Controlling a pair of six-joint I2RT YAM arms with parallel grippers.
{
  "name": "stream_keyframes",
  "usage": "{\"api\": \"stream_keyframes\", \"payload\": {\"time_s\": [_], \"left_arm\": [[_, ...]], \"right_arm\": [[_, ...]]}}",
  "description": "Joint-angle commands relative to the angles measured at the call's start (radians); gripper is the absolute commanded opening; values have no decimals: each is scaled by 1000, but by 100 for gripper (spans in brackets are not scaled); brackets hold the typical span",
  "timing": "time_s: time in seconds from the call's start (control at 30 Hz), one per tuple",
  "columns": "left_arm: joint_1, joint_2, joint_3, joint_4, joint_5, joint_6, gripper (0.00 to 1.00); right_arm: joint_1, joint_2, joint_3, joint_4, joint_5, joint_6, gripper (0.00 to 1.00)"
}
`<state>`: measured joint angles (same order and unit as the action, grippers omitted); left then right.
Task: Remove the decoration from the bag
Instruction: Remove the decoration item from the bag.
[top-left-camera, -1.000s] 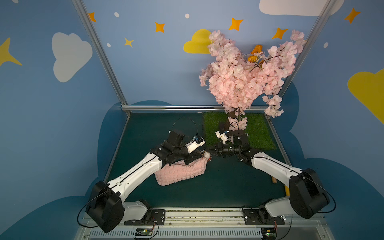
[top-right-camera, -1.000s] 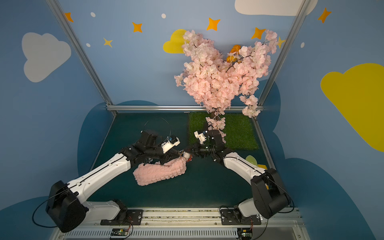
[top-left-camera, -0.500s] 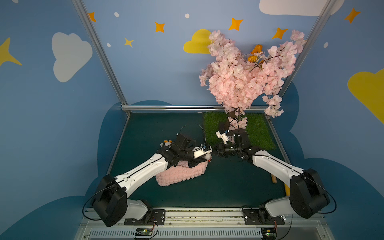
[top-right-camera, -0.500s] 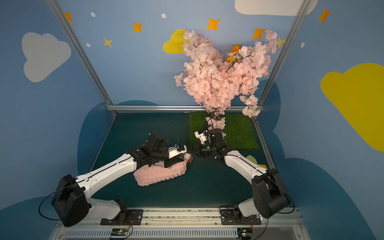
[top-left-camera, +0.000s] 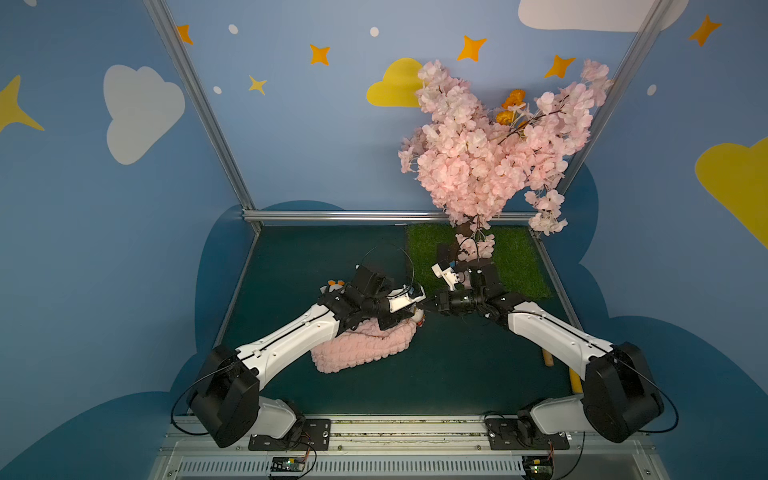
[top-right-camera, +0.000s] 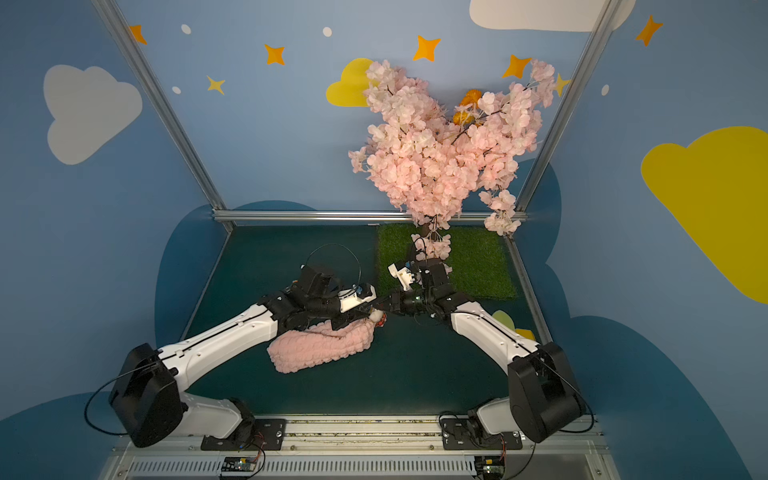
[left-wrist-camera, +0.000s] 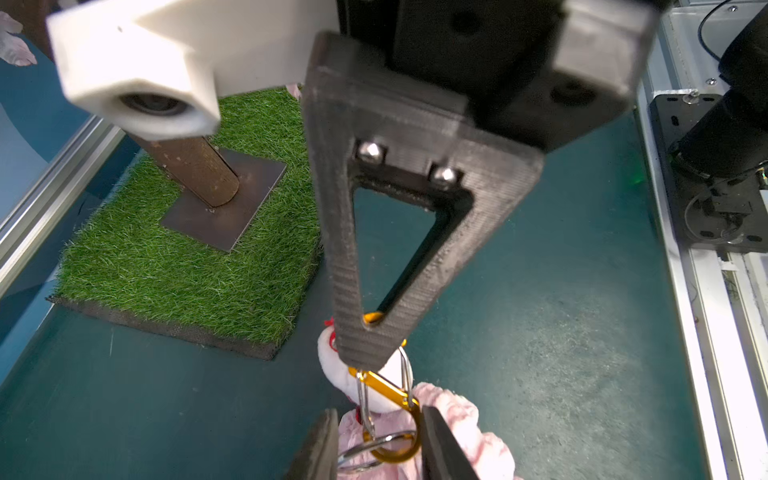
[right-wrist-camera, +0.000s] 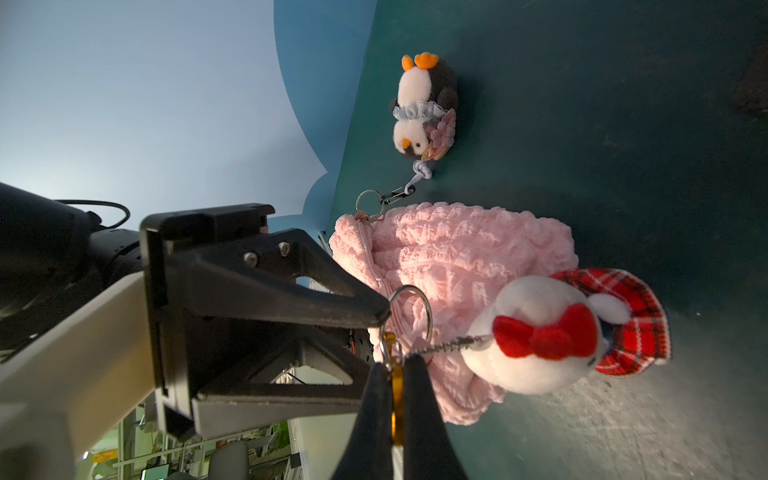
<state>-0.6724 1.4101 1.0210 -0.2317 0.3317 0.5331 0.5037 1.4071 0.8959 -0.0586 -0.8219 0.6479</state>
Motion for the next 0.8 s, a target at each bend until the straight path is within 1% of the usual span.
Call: {"api": "stream_keyframes", "payload": {"time_s": [0.0, 0.1, 0.23, 0.43, 0.53, 0.67, 0.77], "left_arm": [[1, 0, 18, -15, 2, -12, 38], [-8, 6, 30, -37, 21, -18, 39], [-20, 17, 43, -45, 12, -18, 40], [-39, 43, 61, -67, -9, 2, 33], [-47, 49, 65, -79, -20, -2, 27], [-64, 52, 75, -88, -67, 27, 24], [-84, 55, 82, -97, -118, 48, 19]], "right_arm": [[4, -33, 19, -3, 6, -29, 0], [5, -33, 18, 2, 7, -23, 0], [10, -40, 20, -2, 12, -24, 0], [18, -47, 22, -19, 22, -21, 0], [17, -43, 31, -46, 29, -23, 0], [22, -38, 27, -53, 39, -15, 0], [26, -31, 31, -67, 46, -15, 0]]}}
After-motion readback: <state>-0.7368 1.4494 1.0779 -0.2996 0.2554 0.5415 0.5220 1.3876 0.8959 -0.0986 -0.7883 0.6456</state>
